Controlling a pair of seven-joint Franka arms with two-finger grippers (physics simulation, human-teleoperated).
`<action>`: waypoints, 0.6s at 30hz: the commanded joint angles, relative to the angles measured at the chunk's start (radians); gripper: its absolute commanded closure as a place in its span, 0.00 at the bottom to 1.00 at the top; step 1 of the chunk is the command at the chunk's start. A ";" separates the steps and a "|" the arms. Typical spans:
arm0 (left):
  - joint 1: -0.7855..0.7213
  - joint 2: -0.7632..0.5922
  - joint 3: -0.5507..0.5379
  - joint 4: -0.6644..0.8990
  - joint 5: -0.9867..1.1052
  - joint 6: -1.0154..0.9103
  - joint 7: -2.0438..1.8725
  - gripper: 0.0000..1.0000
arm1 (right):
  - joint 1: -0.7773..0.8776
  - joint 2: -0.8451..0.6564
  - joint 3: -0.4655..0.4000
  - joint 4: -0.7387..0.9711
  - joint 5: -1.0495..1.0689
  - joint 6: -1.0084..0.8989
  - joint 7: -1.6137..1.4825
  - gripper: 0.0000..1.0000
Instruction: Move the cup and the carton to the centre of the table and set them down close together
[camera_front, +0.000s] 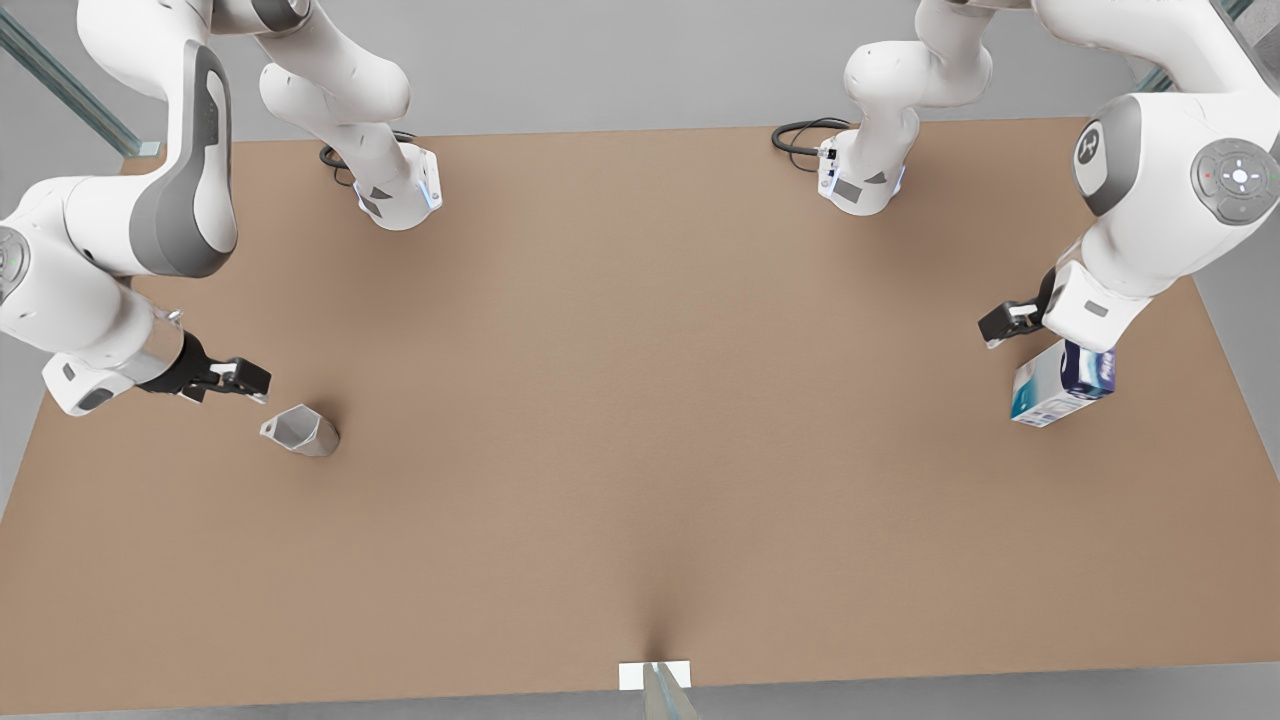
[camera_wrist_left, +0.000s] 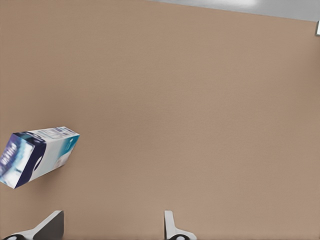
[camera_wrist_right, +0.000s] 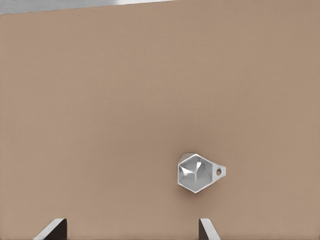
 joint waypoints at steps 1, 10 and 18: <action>0.000 0.001 0.000 0.000 0.000 0.000 -0.001 0.00 | 0.001 0.000 0.000 0.000 0.000 0.000 0.002 0.00; 0.000 -0.006 0.003 -0.038 -0.001 0.000 0.010 0.00 | 0.009 0.032 0.009 -0.169 -0.006 0.149 -0.036 0.00; 0.002 0.021 0.005 -0.029 0.000 -0.005 0.088 0.00 | 0.003 0.034 0.006 -0.428 -0.006 0.460 -0.138 0.00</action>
